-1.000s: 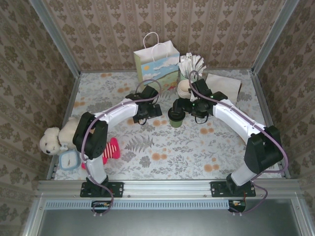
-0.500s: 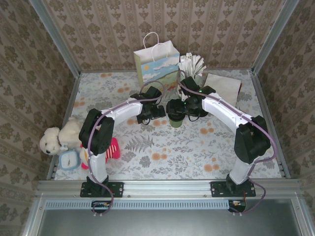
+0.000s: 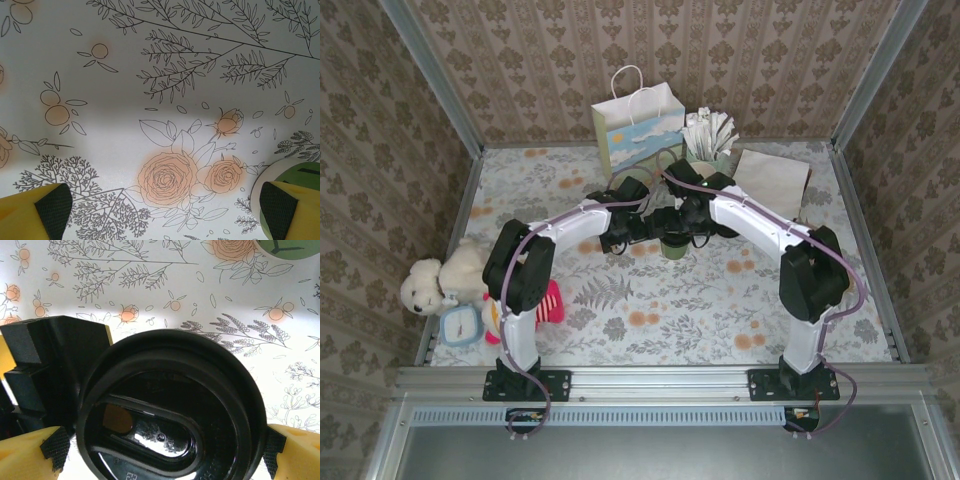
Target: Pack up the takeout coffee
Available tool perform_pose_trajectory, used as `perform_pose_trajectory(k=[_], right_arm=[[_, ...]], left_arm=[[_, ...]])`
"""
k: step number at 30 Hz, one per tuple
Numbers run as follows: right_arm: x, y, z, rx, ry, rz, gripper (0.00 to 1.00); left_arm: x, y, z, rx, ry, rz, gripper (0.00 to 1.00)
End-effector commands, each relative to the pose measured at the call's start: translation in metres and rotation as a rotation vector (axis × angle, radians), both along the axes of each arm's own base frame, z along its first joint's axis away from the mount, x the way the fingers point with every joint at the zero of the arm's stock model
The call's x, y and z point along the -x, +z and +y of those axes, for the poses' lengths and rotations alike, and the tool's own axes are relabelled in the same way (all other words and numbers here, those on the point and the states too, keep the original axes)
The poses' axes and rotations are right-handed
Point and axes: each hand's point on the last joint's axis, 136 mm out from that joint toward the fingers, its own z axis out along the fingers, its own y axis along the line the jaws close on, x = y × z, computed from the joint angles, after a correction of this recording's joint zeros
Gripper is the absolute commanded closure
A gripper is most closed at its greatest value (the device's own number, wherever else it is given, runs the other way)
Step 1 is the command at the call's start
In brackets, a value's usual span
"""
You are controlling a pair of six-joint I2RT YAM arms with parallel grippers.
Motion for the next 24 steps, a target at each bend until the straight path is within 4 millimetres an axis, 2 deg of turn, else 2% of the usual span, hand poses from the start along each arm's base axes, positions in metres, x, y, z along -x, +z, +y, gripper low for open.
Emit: perform_pose_trajectory(k=[1,9,18,21,24], right_arm=[[0.002,-0.007,-0.003,0.049,0.013,0.024,0.00],[-0.001,-0.013,-0.002,0.053,-0.001,0.024,0.01],[0.003,-0.011,-0.001,0.042,0.027,0.026,0.14],[0.010,-0.007,-0.008,0.037,0.033,0.036,0.16],[0.023,-0.004,-0.027,0.042,0.015,0.054,0.16]], left_arm=[[-0.004,-0.005,-0.006,0.013,-0.008,0.019,0.00],[-0.002,-0.006,0.005,0.000,0.023,0.022,0.00],[-0.003,0.002,0.019,-0.020,0.046,-0.003,0.00],[-0.003,0.008,0.024,-0.026,0.055,-0.021,0.00],[-0.005,0.016,0.029,-0.035,0.062,-0.054,0.00]])
